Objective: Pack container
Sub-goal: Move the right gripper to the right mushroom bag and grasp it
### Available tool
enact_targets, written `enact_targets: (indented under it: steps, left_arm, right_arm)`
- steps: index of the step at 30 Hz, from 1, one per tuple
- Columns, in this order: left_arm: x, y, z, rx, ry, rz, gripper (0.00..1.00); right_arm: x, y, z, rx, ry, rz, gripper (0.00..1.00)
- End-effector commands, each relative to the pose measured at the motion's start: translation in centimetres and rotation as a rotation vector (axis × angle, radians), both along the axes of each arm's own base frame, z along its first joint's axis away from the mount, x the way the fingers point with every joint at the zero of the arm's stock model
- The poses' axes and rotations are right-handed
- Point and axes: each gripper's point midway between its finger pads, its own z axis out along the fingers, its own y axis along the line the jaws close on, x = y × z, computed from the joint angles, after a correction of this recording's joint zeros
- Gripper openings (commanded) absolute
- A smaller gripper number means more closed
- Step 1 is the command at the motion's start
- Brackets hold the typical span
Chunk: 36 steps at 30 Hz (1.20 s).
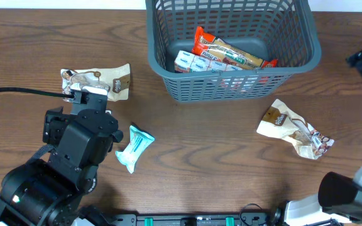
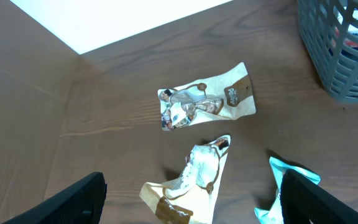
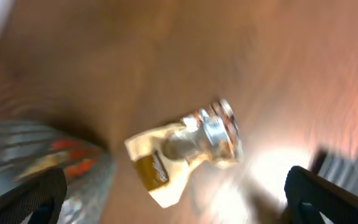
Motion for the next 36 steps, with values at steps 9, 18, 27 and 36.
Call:
enact_targets:
  steps: [9, 18, 27, 36]
  left_arm:
    - [0.0, 0.3, 0.5, 0.005, -0.013, 0.01, 0.78]
    - [0.0, 0.3, 0.5, 0.005, -0.013, 0.01, 0.78]
    - [0.0, 0.3, 0.5, 0.005, -0.013, 0.01, 0.78]
    - [0.0, 0.3, 0.5, 0.005, -0.013, 0.01, 0.78]
  right_arm:
    - [-0.7, 2.5, -7.0, 0.249, -0.052, -0.518, 0.99]
    - [-1.2, 2.8, -8.9, 0.249, -0.003, -0.533, 0.99]
    - [-4.1, 7.8, -18.1, 0.469, 0.164, -0.859, 0.99]
    - [-2.3, 5.3, -22.9, 0.366, 0.05, -0.686, 0.99]
